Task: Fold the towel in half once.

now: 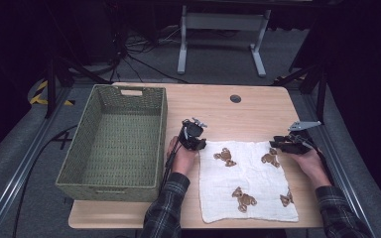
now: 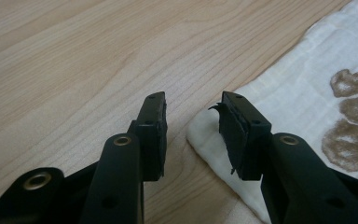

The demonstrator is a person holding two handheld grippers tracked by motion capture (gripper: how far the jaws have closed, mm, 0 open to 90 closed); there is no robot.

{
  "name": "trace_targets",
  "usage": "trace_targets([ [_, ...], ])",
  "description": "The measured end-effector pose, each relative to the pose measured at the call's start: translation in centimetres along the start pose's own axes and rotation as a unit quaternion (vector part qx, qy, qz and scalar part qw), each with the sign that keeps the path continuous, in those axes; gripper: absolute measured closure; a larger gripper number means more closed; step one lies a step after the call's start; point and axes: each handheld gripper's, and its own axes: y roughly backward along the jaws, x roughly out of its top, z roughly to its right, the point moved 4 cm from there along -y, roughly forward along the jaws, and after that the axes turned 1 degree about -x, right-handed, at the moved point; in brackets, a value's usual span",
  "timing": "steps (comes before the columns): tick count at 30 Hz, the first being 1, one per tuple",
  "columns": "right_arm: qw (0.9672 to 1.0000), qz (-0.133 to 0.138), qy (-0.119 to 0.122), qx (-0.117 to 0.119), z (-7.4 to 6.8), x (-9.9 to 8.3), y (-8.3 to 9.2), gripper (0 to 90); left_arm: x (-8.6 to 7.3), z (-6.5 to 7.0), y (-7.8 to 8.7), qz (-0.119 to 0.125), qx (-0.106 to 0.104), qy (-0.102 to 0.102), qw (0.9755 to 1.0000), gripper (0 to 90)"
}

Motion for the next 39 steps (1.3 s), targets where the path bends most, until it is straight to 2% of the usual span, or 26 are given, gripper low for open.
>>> trace_targets([
  [2,1.0,0.0,-0.003,0.0,0.1,-0.1,-0.2,63.5,-0.2,0.1,-0.3,-0.009,-0.005,-0.003,0.9999,61.8],
  [6,1.0,0.0,-0.007,0.005,0.2,-0.2,-0.6,63.6,-0.3,0.2,-0.4,0.0,-0.01,-0.005,0.9999,64.8],
  [8,1.0,-0.003,-0.001,0.003,0.1,-0.3,-0.9,65.6,-0.3,0.3,-0.4,0.0,-0.014,-0.014,0.9998,70.9],
  [12,0.9999,-0.006,-0.005,0.011,0.0,-0.3,-0.9,81.6,-0.2,0.7,-0.4,-0.005,-0.019,-0.016,0.9997,82.9],
  [17,0.9999,-0.01,-0.004,0.007,0.0,-0.2,-0.6,86.1,-0.1,0.8,-0.4,-0.001,-0.017,-0.011,0.9998,85.5],
  [18,1.0,0.003,-0.005,0.002,0.3,0.0,-0.2,86.2,0.2,0.7,0.0,0.009,-0.017,-0.004,0.9998,85.6],
  [20,1.0,-0.001,-0.005,-0.002,0.5,0.4,0.3,86.4,0.6,0.6,0.4,0.023,-0.015,0.001,0.9996,85.6],
  [23,0.9994,0.031,-0.006,-0.011,0.7,1.7,1.3,86.6,1.7,0.4,1.2,0.044,-0.003,0.011,0.999,85.6],
  [25,0.9993,0.035,-0.005,-0.014,0.8,2.0,1.5,86.6,2.0,0.4,1.5,0.05,0.0,0.011,0.9987,85.6],
  [26,0.9989,0.041,-0.001,-0.022,0.9,2.6,1.8,86.6,3.0,0.2,2.5,0.068,0.008,0.012,0.9976,85.7],
  [27,0.9986,0.048,-0.003,-0.023,0.9,2.9,2.1,86.6,3.0,0.2,2.5,0.068,0.008,0.012,0.9976,85.7],
  [28,0.9982,0.056,-0.002,-0.024,0.9,3.2,2.4,86.7,3.8,0.1,3.4,0.077,0.017,0.008,0.9969,85.7],
  [30,0.9973,0.068,0.002,-0.027,0.8,3.7,3.1,86.7,4.3,0.1,4.3,0.086,0.019,0.003,0.9961,85.7],
  [32,0.9971,0.071,0.004,-0.026,0.7,3.8,3.3,86.6,4.4,0.3,4.7,0.089,0.017,0.005,0.9958,85.8],
  [33,0.9971,0.072,0.01,-0.024,0.4,3.8,3.8,86.7,4.2,0.5,5.0,0.092,0.017,-0.001,0.9956,85.8],
  [39,0.9978,0.061,0.021,-0.017,-0.6,3.2,4.7,86.7,2.9,1.2,5.8,0.085,0.016,-0.006,0.9962,86.1],
])
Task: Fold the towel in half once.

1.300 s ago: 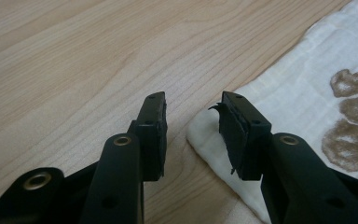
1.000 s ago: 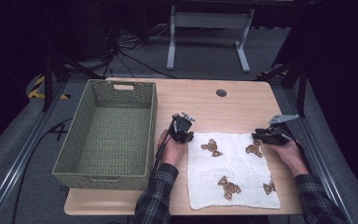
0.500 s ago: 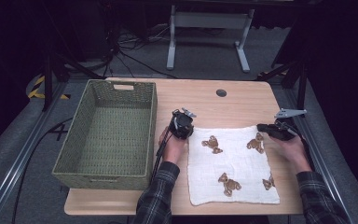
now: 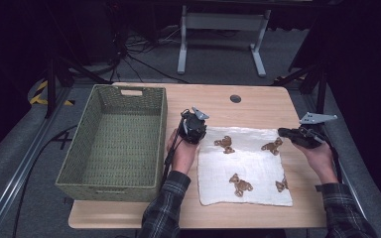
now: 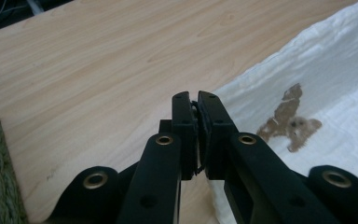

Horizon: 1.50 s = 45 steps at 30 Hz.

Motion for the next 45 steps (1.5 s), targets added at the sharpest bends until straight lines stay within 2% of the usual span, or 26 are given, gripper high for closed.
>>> trace_targets([
  [3,1.0,0.0,0.005,0.004,-0.6,-0.2,0.5,86.6,-0.7,0.6,0.9,-0.008,-0.002,-0.002,1.0,86.1],
  [7,0.9999,-0.006,0.007,0.01,-1.4,-0.6,1.1,86.6,-1.3,1.2,1.7,-0.007,-0.008,-0.002,0.9999,86.1],
  [10,0.9999,-0.004,0.01,0.013,-1.8,-0.8,1.4,86.6,-1.5,1.4,2.1,-0.013,-0.005,-0.011,0.9998,86.1],
  [17,0.9993,-0.017,0.011,0.031,-3.3,-2.1,2.5,86.7,-2.8,2.5,3.3,-0.011,-0.022,-0.016,0.9996,86.5],
  [18,0.9991,-0.019,0.011,0.036,-3.5,-2.3,2.6,86.6,-3.1,2.7,3.5,-0.009,-0.029,-0.009,0.9995,86.5],
  [21,0.9989,-0.022,0.013,0.04,-3.9,-2.8,3.0,86.6,-3.4,2.8,3.8,-0.012,-0.032,-0.016,0.9993,86.7],
  [28,0.9981,-0.03,0.005,0.053,-5.0,-4.0,3.7,86.6,-5.2,4.1,4.5,-0.014,-0.042,-0.022,0.9988,86.8],
  [31,0.9978,-0.034,0.009,0.057,-5.7,-4.6,4.1,86.6,-6.2,4.7,4.9,-0.016,-0.053,-0.016,0.9984,86.8],
  [36,0.9974,-0.029,0.006,0.066,-6.4,-5.4,4.8,86.6,-7.4,5.4,5.7,-0.017,-0.06,-0.016,0.9979,86.8],
  [37,0.9973,-0.028,0.006,0.068,-6.5,-5.5,5.0,86.6,-7.6,5.7,5.9,-0.013,-0.063,-0.011,0.9979,86.8],
  [39,0.9972,-0.028,0.008,0.069,-6.7,-5.7,5.4,86.6,-7.7,5.9,6.4,-0.014,-0.066,-0.021,0.9975,86.8],
  [42,0.9972,-0.024,0.006,0.07,-7.0,-6.1,6.0,86.6,-7.9,6.5,7.0,-0.004,-0.073,-0.018,0.9972,86.8],
  [45,0.9971,-0.02,0.004,0.073,-7.2,-6.5,6.5,86.6,-8.2,6.8,7.5,-0.006,-0.079,-0.021,0.9966,86.8],
])
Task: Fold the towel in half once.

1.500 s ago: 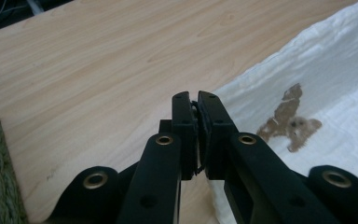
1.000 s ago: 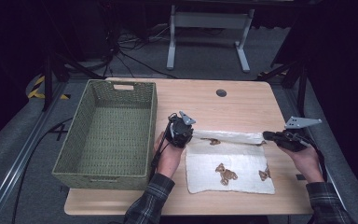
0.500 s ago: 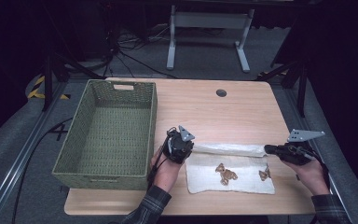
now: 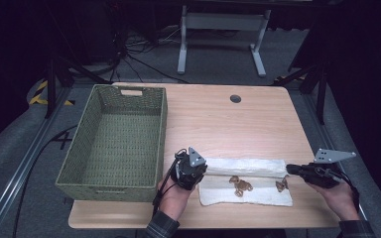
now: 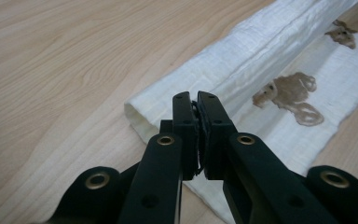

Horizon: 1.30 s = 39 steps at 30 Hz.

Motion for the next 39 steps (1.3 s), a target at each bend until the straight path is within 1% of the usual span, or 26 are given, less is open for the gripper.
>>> trace_targets([
  [1,1.0,0.002,-0.001,0.002,-0.1,-0.1,0.1,86.6,-0.2,0.1,0.1,-0.002,-0.002,-0.004,1.0,86.8],
  [2,1.0,0.003,-0.002,0.005,-0.3,-0.3,0.3,86.6,-0.4,0.3,0.1,-0.004,-0.006,0.002,1.0,86.8],
  [3,1.0,0.003,-0.002,0.005,-0.3,-0.3,0.3,86.6,-0.4,0.3,0.1,-0.004,-0.006,0.002,1.0,86.8],
  [4,1.0,0.001,0.0,0.007,-0.7,-0.6,0.4,86.6,-0.8,0.4,0.1,-0.009,-0.01,-0.006,0.9999,86.8],
  [5,1.0,0.001,0.0,0.007,-0.7,-0.6,0.4,86.6,-0.8,0.4,0.1,-0.009,-0.01,-0.006,0.9999,86.8],
  [7,0.9999,-0.005,0.002,0.01,-1.0,-1.0,0.5,86.6,-1.2,0.6,0.1,-0.013,-0.02,-0.002,0.9997,86.8],
  [9,0.9999,-0.006,-0.002,0.014,-1.3,-1.4,0.5,86.6,-1.4,0.8,0.1,-0.019,-0.024,0.0,0.9995,86.8],
  [12,0.9997,-0.013,-0.006,0.02,-1.7,-2.0,0.5,86.5,-1.9,0.9,0.0,-0.025,-0.033,-0.003,0.9991,86.7],
  [15,0.9995,-0.02,-0.006,0.024,-2.0,-2.4,0.4,86.4,-2.4,1.0,-0.1,-0.04,-0.048,0.004,0.998,86.7],
  [16,0.9994,-0.023,-0.006,0.024,-2.1,-2.6,0.4,86.4,-2.6,1.0,-0.3,-0.041,-0.049,-0.001,0.998,86.6],
  [18,0.9992,-0.026,-0.01,0.028,-2.3,-2.9,0.3,86.1,-3.0,1.2,-0.5,-0.055,-0.055,-0.001,0.997,86.4],
  [19,0.9991,-0.028,-0.009,0.029,-2.3,-3.1,0.3,86.0,-3.3,1.2,-0.7,-0.063,-0.059,-0.008,0.9963,86.3],
  [20,0.9989,-0.032,-0.011,0.031,-2.4,-3.3,0.2,85.9,-3.5,1.4,-0.9,-0.068,-0.06,-0.002,0.9959,86.2],
  [23,0.9984,-0.042,-0.014,0.036,-2.5,-3.7,0.0,84.9,-3.8,1.4,-1.2,-0.077,-0.063,-0.005,0.995,85.3],
  [24,0.9984,-0.044,-0.014,0.035,-2.5,-3.8,-0.1,82.8,-4.1,1.4,-1.4,-0.08,-0.064,-0.006,0.9947,83.9],
  [26,0.9985,-0.043,-0.015,0.032,-2.5,-3.8,0.0,76.3,-4.0,1.5,-1.3,-0.08,-0.068,-0.001,0.9945,78.9],
  [27,0.9986,-0.039,-0.017,0.033,-2.5,-3.8,0.2,75.2,-3.8,1.5,-1.1,-0.078,-0.07,-0.005,0.9944,76.7],
  [28,0.9988,-0.033,-0.018,0.031,-2.5,-3.7,0.4,74.3,-3.6,1.6,-1.0,-0.068,-0.07,-0.004,0.9952,73.7],
  [30,0.9993,-0.017,-0.017,0.027,-2.4,-3.3,0.9,73.6,-3.0,1.4,-0.6,-0.059,-0.073,-0.002,0.9956,69.5],
  [33,0.9995,-0.008,-0.015,0.025,-2.2,-2.9,1.1,72.6,-2.6,1.2,-0.6,-0.052,-0.073,0.0,0.996,67.9],
  [34,0.9996,-0.006,-0.012,0.023,-2.1,-2.7,1.0,72.7,-2.3,1.0,-0.7,-0.048,-0.07,-0.007,0.9964,67.8],
  [35,0.9996,-0.007,-0.014,0.022,-2.1,-2.5,0.9,72.7,-2.1,1.0,-0.7,-0.052,-0.068,-0.004,0.9964,67.7],
  [36,0.9997,-0.009,-0.011,0.019,-1.9,-2.3,0.8,72.7,-1.9,0.8,-0.9,-0.051,-0.064,-0.01,0.9966,67.5],
  [37,0.9997,-0.009,-0.012,0.017,-1.8,-2.2,0.5,72.7,-1.8,0.8,-1.1,-0.05,-0.062,-0.004,0.9968,67.4],
  [38,0.9998,-0.01,-0.011,0.016,-1.7,-2.0,0.4,72.7,-1.5,0.6,-1.4,-0.052,-0.055,-0.007,0.9971,66.5],
  [39,0.9998,-0.009,-0.009,0.014,-1.4,-1.7,0.0,72.6,-1.3,0.5,-1.7,-0.048,-0.054,-0.002,0.9974,65.2],
])
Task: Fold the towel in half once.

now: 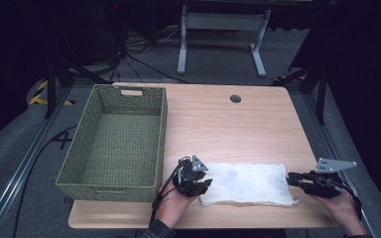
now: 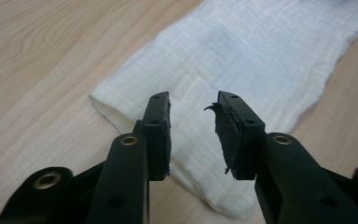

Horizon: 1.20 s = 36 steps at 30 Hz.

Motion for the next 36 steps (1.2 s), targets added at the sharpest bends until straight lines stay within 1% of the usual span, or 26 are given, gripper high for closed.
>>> trace_targets([
  [1,1.0,-0.003,-0.001,0.001,0.1,0.1,-0.2,72.4,0.3,-0.4,-0.3,-0.005,0.01,-0.001,0.9999,65.1],
  [2,1.0,-0.004,-0.001,-0.002,0.5,0.4,-0.6,72.4,0.6,-0.7,-0.7,-0.001,0.017,-0.003,0.9999,65.1],
  [3,1.0,-0.005,-0.003,-0.002,0.8,0.6,-1.0,72.4,0.7,-1.0,-0.8,-0.009,0.021,-0.003,0.9997,64.9],
  [4,1.0,-0.007,-0.003,-0.003,1.1,0.7,-1.3,72.3,0.9,-1.2,-1.0,0.001,0.023,0.005,0.9997,64.4],
  [5,0.9999,-0.009,-0.003,-0.007,1.3,0.9,-1.6,72.3,1.1,-1.6,-1.2,-0.003,0.028,0.008,0.9996,64.4],
  [6,0.9999,-0.009,-0.003,-0.007,1.3,0.9,-1.6,72.3,1.1,-1.6,-1.2,-0.003,0.028,0.008,0.9996,63.7],
  [7,0.9998,-0.015,-0.003,-0.014,1.9,1.2,-2.2,72.0,1.3,-1.9,-1.5,-0.006,0.034,0.007,0.9994,63.0],
  [8,0.9997,-0.018,-0.004,-0.018,2.1,1.3,-2.4,71.7,1.5,-2.4,-1.9,-0.009,0.039,0.012,0.9991,62.4],
  [10,0.9995,-0.022,-0.004,-0.023,2.7,1.4,-2.9,71.3,1.8,-3.0,-2.2,-0.014,0.044,0.009,0.9989,62.0],
  [11,0.9992,-0.026,-0.007,-0.029,3.1,1.5,-3.1,71.3,1.9,-3.1,-2.4,-0.01,0.046,0.018,0.9987,61.5],
  [13,0.999,-0.028,-0.014,-0.033,3.7,1.5,-3.4,71.1,2.2,-3.7,-2.5,-0.018,0.052,0.018,0.9983,61.1],
  [14,0.9988,-0.03,-0.016,-0.035,4.1,1.5,-3.5,71.1,2.2,-3.9,-2.6,-0.014,0.055,0.019,0.9982,61.1],
  [15,0.9986,-0.033,-0.021,-0.034,4.3,1.5,-3.7,71.1,2.2,-4.2,-2.6,-0.017,0.056,0.018,0.9981,61.1],
  [16,0.9984,-0.037,-0.023,-0.037,4.6,1.4,-3.9,71.0,2.2,-4.3,-2.8,-0.018,0.058,0.023,0.9979,61.0],
  [19,0.9979,-0.043,-0.028,-0.04,5.1,1.2,-4.2,70.8,2.0,-4.7,-3.0,-0.022,0.061,0.027,0.9976,60.3],
  [20,0.9975,-0.049,-0.033,-0.039,5.5,1.0,-4.6,70.5,2.0,-5.0,-3.2,-0.024,0.063,0.029,0.9974,59.1],
  [23,0.9972,-0.056,-0.033,-0.036,5.6,0.7,-4.8,70.4,1.8,-5.3,-3.5,-0.028,0.061,0.027,0.9974,58.1],
  [25,0.9971,-0.061,-0.032,-0.034,5.6,0.6,-5.0,70.6,1.7,-5.3,-3.8,-0.035,0.059,0.034,0.997,57.9],
  [26,0.9971,-0.062,-0.03,-0.033,5.6,0.6,-5.0,71.1,1.6,-5.4,-3.9,-0.039,0.056,0.03,0.9972,57.9],
  [27,0.9971,-0.061,-0.03,-0.032,5.6,0.6,-5.1,71.9,1.5,-5.5,-4.0,-0.041,0.055,0.032,0.9971,57.8],
  [28,0.9972,-0.061,-0.031,-0.03,5.5,0.6,-5.1,74.6,1.5,-5.5,-4.1,-0.044,0.056,0.03,0.997,58.3],
  [29,0.9973,-0.061,-0.032,-0.026,5.4,0.6,-5.1,77.0,1.4,-5.5,-4.2,-0.049,0.052,0.028,0.997,58.7],
  [31,0.9975,-0.061,-0.028,-0.023,5.3,0.6,-5.1,81.1,1.3,-5.5,-4.4,-0.058,0.056,0.018,0.9966,60.7],
  [32,0.9975,-0.061,-0.028,-0.023,5.3,0.6,-5.1,81.1,1.3,-5.5,-4.4,-0.058,0.056,0.018,0.9966,61.5],
  [33,0.9977,-0.061,-0.02,-0.02,5.1,0.7,-5.2,85.0,1.3,-5.5,-4.6,-0.055,0.048,0.017,0.9972,64.3],
  [36,0.9977,-0.063,-0.014,-0.021,5.1,0.7,-5.2,86.7,1.3,-5.4,-4.7,-0.055,0.032,0.017,0.9978,73.8],
])
